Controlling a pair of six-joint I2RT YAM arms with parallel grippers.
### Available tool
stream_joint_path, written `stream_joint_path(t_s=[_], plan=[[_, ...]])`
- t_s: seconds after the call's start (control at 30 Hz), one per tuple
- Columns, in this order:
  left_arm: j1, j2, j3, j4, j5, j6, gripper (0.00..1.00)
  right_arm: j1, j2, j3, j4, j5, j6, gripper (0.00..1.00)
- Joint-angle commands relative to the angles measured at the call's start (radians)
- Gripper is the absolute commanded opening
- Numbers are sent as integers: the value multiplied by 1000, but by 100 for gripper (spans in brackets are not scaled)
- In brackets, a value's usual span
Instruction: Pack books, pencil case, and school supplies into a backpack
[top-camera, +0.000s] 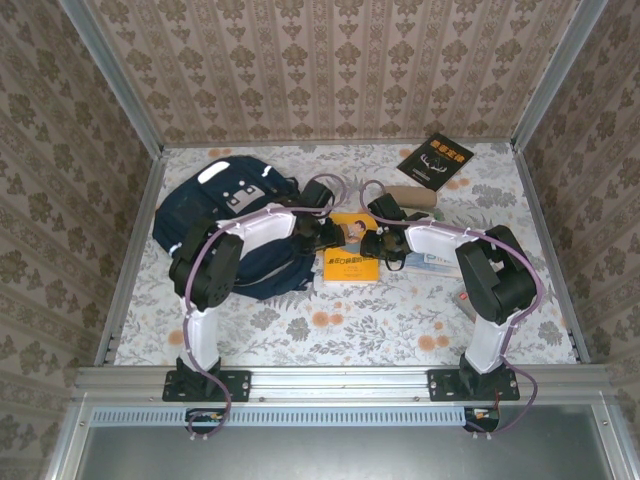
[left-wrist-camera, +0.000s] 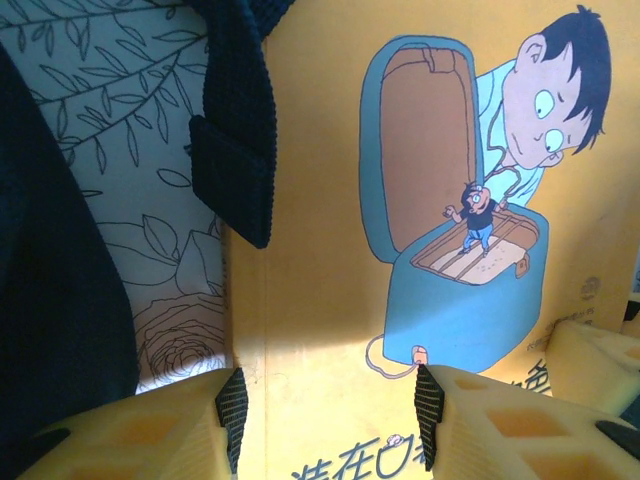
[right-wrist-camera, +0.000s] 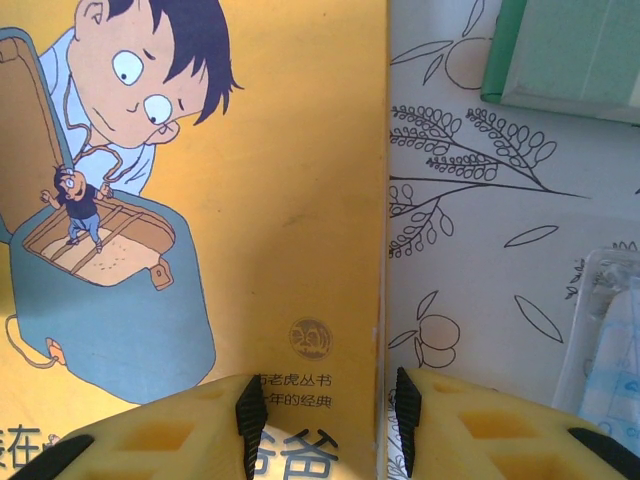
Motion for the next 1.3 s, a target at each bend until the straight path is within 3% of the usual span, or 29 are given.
stream_joint_path(t_s=[0.0, 0.2, 0.43, 0.67, 0.83, 0.93, 1.1, 1.27], plan=[[-5, 42, -2, -75, -64, 30, 51, -5, 44, -27, 0, 3, -8, 43], [-9, -46, -44, -42, -99, 32, 51, -4, 52, -31, 3, 1, 3, 40], [-9, -4, -29, -84, -102, 41, 51, -4, 60, -28, 3, 0, 9, 40], [-10, 55, -43, 48, 75, 9, 51, -2, 72, -21, 6, -18, 12, 40], [-8, 57, -52, 67, 100, 1, 50, 0, 71, -21, 13, -20, 13, 40], [-6, 26, -88, 187, 203, -22, 48, 0, 69, -24, 17, -27, 15, 39], [1, -45, -164, 526, 458, -120, 47, 0, 58, -34, 26, -28, 19, 39], [8, -85, -186, 631, 544, -140, 46, 0, 49, -38, 26, -24, 20, 39]])
